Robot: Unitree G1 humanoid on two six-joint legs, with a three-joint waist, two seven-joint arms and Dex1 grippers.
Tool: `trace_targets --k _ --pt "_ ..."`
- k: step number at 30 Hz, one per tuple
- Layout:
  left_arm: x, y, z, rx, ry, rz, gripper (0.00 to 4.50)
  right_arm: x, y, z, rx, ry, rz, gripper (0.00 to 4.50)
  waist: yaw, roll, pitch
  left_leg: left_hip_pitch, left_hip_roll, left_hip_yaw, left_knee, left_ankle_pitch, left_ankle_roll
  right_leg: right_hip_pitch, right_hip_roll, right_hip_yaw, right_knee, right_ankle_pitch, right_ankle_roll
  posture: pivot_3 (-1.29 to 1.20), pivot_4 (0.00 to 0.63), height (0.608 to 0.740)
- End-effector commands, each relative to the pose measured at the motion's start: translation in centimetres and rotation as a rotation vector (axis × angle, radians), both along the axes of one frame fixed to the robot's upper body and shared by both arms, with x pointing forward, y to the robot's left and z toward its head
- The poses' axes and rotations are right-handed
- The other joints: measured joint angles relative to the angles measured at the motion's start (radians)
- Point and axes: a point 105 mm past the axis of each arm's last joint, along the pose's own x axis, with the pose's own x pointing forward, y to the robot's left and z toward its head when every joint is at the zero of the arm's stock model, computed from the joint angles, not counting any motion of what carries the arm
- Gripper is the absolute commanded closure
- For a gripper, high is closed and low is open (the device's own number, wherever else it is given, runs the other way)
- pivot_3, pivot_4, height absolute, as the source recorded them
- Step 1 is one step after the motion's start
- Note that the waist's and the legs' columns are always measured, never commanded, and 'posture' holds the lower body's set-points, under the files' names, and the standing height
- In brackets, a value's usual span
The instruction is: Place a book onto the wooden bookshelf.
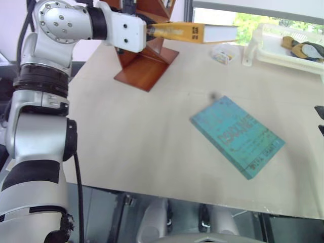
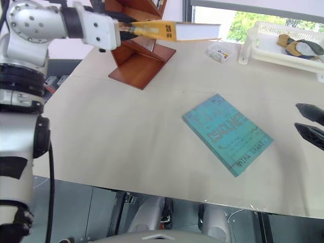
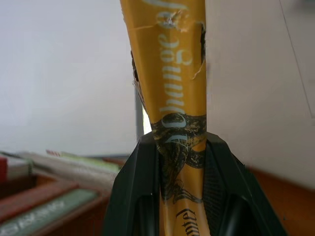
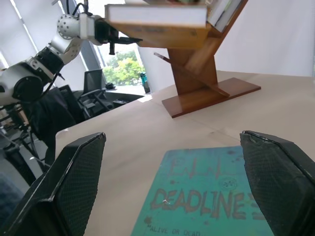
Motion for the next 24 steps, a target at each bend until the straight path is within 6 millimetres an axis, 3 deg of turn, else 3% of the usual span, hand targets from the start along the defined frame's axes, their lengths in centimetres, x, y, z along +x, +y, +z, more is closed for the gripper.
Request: trace_targets --k 1,10,15,24 --pt "-0.4 1.4 2.8 0.025 -0.117 0.061 3.46 -0.5 -0.1 1.7 -0.001 -0.055 0.026 0.00 0.000 0.000 0.000 0.000 0.000 0.000 0.000 0.000 0.000 0.000 0.000 0.000 0.000 0.000 0.000 0.00 0.150 0.712" --pt "0.9 4.4 2.6 0.061 -0.127 0.210 3.46 -0.8 1.6 3.1 -0.018 -0.099 0.104 0.00 0.000 0.000 0.000 0.000 0.000 0.002 0.000 0.000 0.000 -0.002 0.000 0.001 0.001 -0.001 0.001 0.00 0.150 0.712" --pt "1.8 5.8 1.6 0.078 -0.099 0.288 3.46 -0.6 2.8 4.6 -0.020 -0.155 0.138 0.00 -0.002 0.000 0.000 -0.001 0.000 0.002 0.000 -0.001 0.001 -0.002 0.000 0.001 0.001 -0.001 0.002 0.00 0.150 0.712" --pt "2.6 7.0 1.8 0.077 -0.139 0.367 3.46 -0.1 3.7 4.4 -0.034 -0.157 0.140 0.00 -0.001 -0.001 0.001 -0.002 0.000 0.004 0.000 -0.001 0.001 -0.004 0.000 0.002 0.002 0.000 0.001 0.00 0.150 0.712"
